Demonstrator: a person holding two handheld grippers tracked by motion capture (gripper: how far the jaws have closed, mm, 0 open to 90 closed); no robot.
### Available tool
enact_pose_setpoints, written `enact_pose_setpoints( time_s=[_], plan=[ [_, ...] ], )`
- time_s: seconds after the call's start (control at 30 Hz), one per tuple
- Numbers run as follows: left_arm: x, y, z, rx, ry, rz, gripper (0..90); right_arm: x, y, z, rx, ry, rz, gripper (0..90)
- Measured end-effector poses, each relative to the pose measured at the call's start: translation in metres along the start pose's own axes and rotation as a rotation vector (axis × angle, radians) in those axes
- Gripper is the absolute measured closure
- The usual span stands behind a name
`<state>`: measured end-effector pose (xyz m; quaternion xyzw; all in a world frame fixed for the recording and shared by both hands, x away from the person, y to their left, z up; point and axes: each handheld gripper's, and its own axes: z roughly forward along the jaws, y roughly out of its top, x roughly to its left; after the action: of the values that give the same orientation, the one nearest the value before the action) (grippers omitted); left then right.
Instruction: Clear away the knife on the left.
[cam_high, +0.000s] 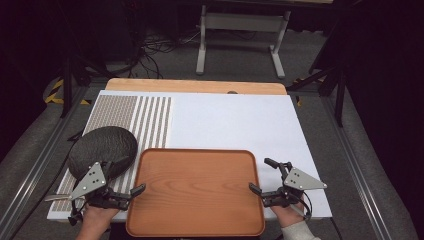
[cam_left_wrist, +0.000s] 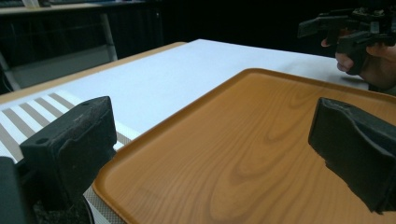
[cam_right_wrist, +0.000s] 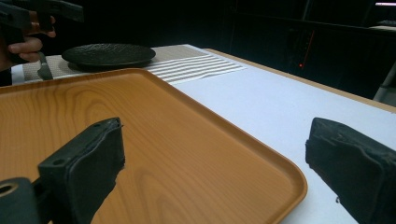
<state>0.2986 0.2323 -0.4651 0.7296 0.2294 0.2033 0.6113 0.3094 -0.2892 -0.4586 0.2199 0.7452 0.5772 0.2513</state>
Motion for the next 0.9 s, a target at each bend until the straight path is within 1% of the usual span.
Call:
enact_pose_setpoints(
  time_s=[0.03,0.07,0.1,0.17,0.27,0.33,0.37,0.4,0.43,0.47,0.5,0.53,0.63,0.73,0.8,0.87,0.9],
  plan=[
    [0.001,0.0,0.0,-0.012,-0.007,-0.022,2.1,0.0,0.0,0.0,-0.002,0.0,0.0,4.9],
    [0.002,0.001,-0.002,-0.009,-0.016,-0.031,2.5,0.0,0.0,0.0,0.002,-0.004,-0.002,4.9],
    [0.004,0.002,-0.003,-0.002,-0.021,-0.028,3.0,-0.001,0.0,0.0,0.003,-0.007,-0.001,4.9],
    [0.006,0.006,-0.006,0.02,-0.024,-0.003,3.7,-0.001,0.0,0.0,0.002,-0.008,0.002,4.9],
    [0.009,0.013,-0.013,0.06,-0.046,0.011,4.6,-0.001,0.0,0.0,0.003,-0.009,0.003,4.9],
    [0.01,0.014,-0.015,0.062,-0.05,0.009,4.6,-0.001,0.0,0.0,0.005,-0.01,0.004,4.9],
    [0.011,0.016,-0.016,0.07,-0.055,0.016,4.6,-0.002,0.0,0.0,0.007,-0.01,0.001,4.9],
    [0.011,0.017,-0.017,0.077,-0.065,0.024,4.6,-0.002,0.0,0.0,0.006,-0.011,0.002,4.9],
    [0.012,0.018,-0.017,0.085,-0.077,0.022,4.6,-0.002,0.0,0.001,0.007,-0.011,0.002,5.0],
    [0.012,0.019,-0.017,0.105,-0.096,0.024,4.6,-0.002,0.0,0.001,0.01,-0.012,0.002,5.0],
    [0.012,0.02,-0.017,0.111,-0.106,0.028,4.6,-0.002,0.0,0.001,0.011,-0.008,0.005,5.2],
    [0.013,0.021,-0.017,0.135,-0.119,0.041,4.6,-0.002,0.0,0.001,0.012,-0.007,0.006,5.2],
    [0.015,0.025,-0.018,0.169,-0.14,0.046,4.8,-0.002,0.0,0.001,0.011,-0.004,0.008,5.3],
    [0.017,0.03,-0.02,0.207,-0.153,0.056,5.1,-0.002,0.0,0.001,0.015,0.0,0.008,5.6],
    [0.018,0.033,-0.022,0.229,-0.153,0.076,5.4,-0.002,0.0,0.001,0.015,0.0,0.008,5.7],
    [0.019,0.036,-0.023,0.242,-0.156,0.083,5.5,-0.002,0.0,0.001,0.015,0.002,0.008,5.9],
    [0.02,0.038,-0.025,0.263,-0.158,0.093,5.4,-0.002,0.0,0.001,0.017,0.006,0.01,6.7]
  ],
)
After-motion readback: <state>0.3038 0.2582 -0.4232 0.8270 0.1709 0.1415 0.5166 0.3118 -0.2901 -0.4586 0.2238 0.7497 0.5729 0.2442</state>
